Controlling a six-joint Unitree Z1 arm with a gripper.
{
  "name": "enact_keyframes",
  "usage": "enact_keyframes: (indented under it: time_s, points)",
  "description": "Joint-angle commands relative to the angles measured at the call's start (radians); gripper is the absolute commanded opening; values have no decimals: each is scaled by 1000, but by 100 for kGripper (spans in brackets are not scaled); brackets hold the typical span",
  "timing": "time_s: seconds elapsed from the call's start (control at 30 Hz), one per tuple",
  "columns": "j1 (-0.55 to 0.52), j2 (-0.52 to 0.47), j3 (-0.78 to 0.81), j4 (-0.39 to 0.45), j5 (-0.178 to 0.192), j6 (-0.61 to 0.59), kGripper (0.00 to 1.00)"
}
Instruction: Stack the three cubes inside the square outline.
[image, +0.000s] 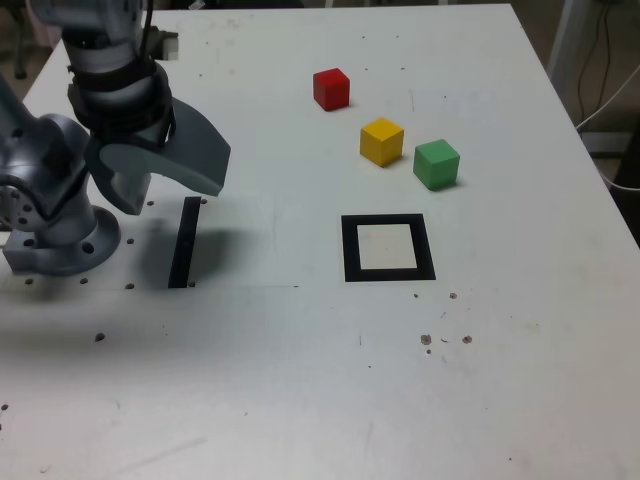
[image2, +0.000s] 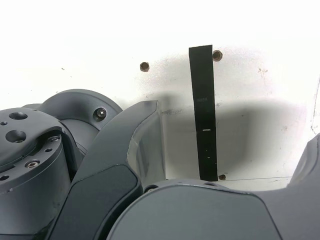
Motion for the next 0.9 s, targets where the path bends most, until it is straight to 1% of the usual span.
enact_keyframes:
  time_s: [0.0,0.4,0.63,0.87]
  points:
    - [-1,0,-2,-1,3,-2,100]
    - [-1,-4,-3,1,3,-1,100]
    - [-2,3,-8,48,-12,4,100]
    - [-2,11,-55,50,1,6,100]
